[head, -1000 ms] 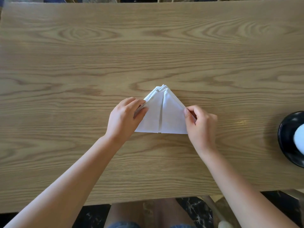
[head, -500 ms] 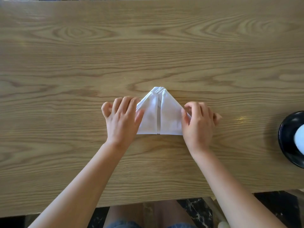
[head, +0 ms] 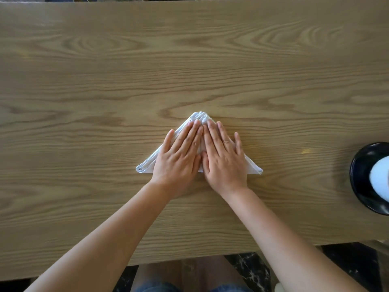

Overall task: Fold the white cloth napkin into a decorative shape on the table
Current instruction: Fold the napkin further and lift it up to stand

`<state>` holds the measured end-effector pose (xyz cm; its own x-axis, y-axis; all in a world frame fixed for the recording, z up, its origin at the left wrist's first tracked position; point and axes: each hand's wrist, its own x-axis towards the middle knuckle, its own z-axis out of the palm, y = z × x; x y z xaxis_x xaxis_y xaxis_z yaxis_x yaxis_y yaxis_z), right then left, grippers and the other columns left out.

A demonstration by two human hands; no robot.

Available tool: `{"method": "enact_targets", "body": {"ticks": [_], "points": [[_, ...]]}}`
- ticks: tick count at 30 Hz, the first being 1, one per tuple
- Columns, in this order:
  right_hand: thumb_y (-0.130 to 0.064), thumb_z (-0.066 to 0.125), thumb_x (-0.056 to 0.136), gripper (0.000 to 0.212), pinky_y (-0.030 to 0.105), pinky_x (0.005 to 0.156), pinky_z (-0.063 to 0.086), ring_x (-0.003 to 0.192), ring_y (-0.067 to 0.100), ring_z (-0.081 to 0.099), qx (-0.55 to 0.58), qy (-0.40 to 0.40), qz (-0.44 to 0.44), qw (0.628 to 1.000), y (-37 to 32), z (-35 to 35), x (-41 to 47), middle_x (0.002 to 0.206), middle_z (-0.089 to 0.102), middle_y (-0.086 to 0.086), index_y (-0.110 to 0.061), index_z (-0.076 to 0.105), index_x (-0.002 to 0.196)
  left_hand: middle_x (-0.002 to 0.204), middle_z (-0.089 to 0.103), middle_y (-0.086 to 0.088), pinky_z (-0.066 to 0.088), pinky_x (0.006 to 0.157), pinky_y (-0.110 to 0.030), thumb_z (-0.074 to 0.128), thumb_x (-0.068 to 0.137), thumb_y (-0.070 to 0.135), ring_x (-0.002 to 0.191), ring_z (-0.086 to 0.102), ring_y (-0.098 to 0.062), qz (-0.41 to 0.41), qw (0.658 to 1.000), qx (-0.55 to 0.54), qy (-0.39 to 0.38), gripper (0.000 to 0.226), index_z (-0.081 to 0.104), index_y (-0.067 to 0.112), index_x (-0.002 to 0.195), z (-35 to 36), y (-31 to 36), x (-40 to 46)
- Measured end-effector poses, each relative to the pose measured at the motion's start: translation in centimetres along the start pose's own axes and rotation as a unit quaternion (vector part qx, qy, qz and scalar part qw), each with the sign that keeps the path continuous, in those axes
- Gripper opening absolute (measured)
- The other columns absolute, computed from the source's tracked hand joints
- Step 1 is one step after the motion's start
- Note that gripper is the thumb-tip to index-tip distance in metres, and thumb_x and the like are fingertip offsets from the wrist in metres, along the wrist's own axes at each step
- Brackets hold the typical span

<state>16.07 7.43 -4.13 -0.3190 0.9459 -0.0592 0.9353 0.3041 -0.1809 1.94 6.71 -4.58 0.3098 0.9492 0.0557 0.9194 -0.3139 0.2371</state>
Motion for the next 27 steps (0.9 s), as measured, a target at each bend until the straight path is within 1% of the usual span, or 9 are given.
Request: {"method": "enact_targets", "body": {"ticks": [3, 5, 9, 15, 19, 21, 23, 25, 27], "points": [[-0.032, 0.027, 0.095, 0.055, 0.051, 0.114, 0.014, 0.143, 0.016, 0.015, 0.008, -0.013, -0.016, 1.0, 0.4, -0.6, 0.1, 0.155, 0.021, 0.0, -0.013, 0.023, 0.146, 0.149, 0.035, -0.007, 0.028, 0.109, -0.043, 0.035, 0.095, 0.03, 0.138, 0.03, -0.018, 0.019, 1.0, -0.007, -0.009, 0.052, 0.037, 0.008, 0.141, -0.7, -0.4, 0.2], [-0.035, 0.027, 0.096, 0.055, 0.055, 0.113, 0.012, 0.143, 0.016, 0.015, -0.015, -0.023, -0.049, 0.998, 1.9, -1.0, -0.3, 0.155, 0.021, 0.0, -0.015, 0.024, 0.146, 0.149, 0.036, -0.005, 0.029, 0.108, -0.043, 0.036, 0.094, 0.034, 0.137, 0.032, -0.017, 0.06, 0.998, 0.007, -0.023, 0.053, 0.039, 0.009, 0.141, -1.4, -2.1, 0.0], [-0.039, 0.03, 0.095, 0.056, 0.056, 0.112, 0.014, 0.142, 0.018, 0.017, -0.046, -0.039, -0.098, 0.993, 5.4, -1.4, -1.6, 0.155, 0.021, -0.001, -0.019, 0.021, 0.147, 0.149, 0.035, -0.007, 0.033, 0.106, -0.049, 0.035, 0.096, 0.027, 0.137, 0.034, -0.022, 0.132, 0.991, 0.016, -0.028, 0.049, 0.039, 0.006, 0.14, -2.1, -5.5, -1.0], [-0.037, 0.033, 0.092, 0.058, 0.057, 0.111, 0.014, 0.143, 0.02, 0.018, -0.012, -0.058, -0.084, 0.995, 5.8, -1.2, -1.6, 0.155, 0.019, -0.002, -0.021, 0.021, 0.147, 0.152, 0.028, -0.004, 0.029, 0.108, -0.049, 0.033, 0.093, 0.029, 0.14, 0.028, -0.021, 0.107, 0.992, -0.001, -0.069, 0.054, 0.034, 0.008, 0.143, -2.0, -5.8, -1.0], [-0.035, 0.033, 0.091, 0.058, 0.061, 0.109, 0.017, 0.142, 0.02, 0.018, -0.011, -0.081, -0.075, 0.994, 5.5, -1.9, -1.6, 0.155, 0.02, 0.0, -0.02, 0.022, 0.146, 0.154, 0.02, 0.001, 0.019, 0.112, -0.044, 0.034, 0.09, 0.04, 0.142, 0.018, -0.016, 0.092, 0.989, 0.026, -0.113, 0.063, 0.027, 0.013, 0.146, -2.5, -5.7, -1.1], [-0.037, 0.03, 0.092, 0.058, 0.064, 0.108, 0.018, 0.142, 0.02, 0.015, -0.028, -0.088, -0.066, 0.994, 5.3, -2.2, -1.6, 0.155, 0.019, 0.001, -0.019, 0.021, 0.147, 0.155, 0.015, 0.004, 0.009, 0.114, -0.04, 0.028, 0.093, 0.048, 0.144, 0.007, -0.013, 0.09, 0.986, 0.023, -0.135, 0.065, 0.018, 0.016, 0.148, -2.5, -5.7, -1.1], [-0.04, 0.029, 0.092, 0.059, 0.065, 0.108, 0.015, 0.143, 0.021, 0.012, -0.026, -0.075, -0.063, 0.995, 5.1, -2.4, -1.7, 0.155, 0.019, 0.005, -0.019, 0.021, 0.146, 0.156, 0.011, 0.005, 0.0, 0.114, -0.039, 0.017, 0.095, 0.054, 0.144, -0.003, -0.01, 0.088, 0.988, -0.005, -0.123, 0.065, 0.011, 0.019, 0.148, -3.0, -5.5, -1.0], [-0.044, 0.032, 0.092, 0.062, 0.062, 0.109, 0.01, 0.142, 0.023, 0.013, 0.003, -0.041, -0.033, 0.999, 5.0, -2.6, -2.2, 0.155, 0.019, 0.009, -0.019, 0.019, 0.146, 0.155, 0.019, 0.005, 0.002, 0.114, -0.037, 0.02, 0.095, 0.053, 0.143, 0.006, -0.009, 0.064, 0.993, -0.062, -0.077, 0.063, 0.02, 0.019, 0.147, -4.5, -4.3, -0.7], [-0.044, 0.041, 0.088, 0.064, 0.055, 0.108, 0.016, 0.138, 0.028, 0.024, 0.028, 0.008, 0.032, 0.999, 4.8, -2.7, -3.0, 0.15, 0.03, 0.014, -0.018, 0.025, 0.144, 0.141, 0.048, -0.001, 0.021, 0.105, -0.026, 0.031, 0.092, 0.045, 0.13, 0.035, -0.008, 0.004, 0.985, -0.17, 0.006, 0.055, 0.049, 0.014, 0.133, -6.6, -2.8, 0.6]]}}
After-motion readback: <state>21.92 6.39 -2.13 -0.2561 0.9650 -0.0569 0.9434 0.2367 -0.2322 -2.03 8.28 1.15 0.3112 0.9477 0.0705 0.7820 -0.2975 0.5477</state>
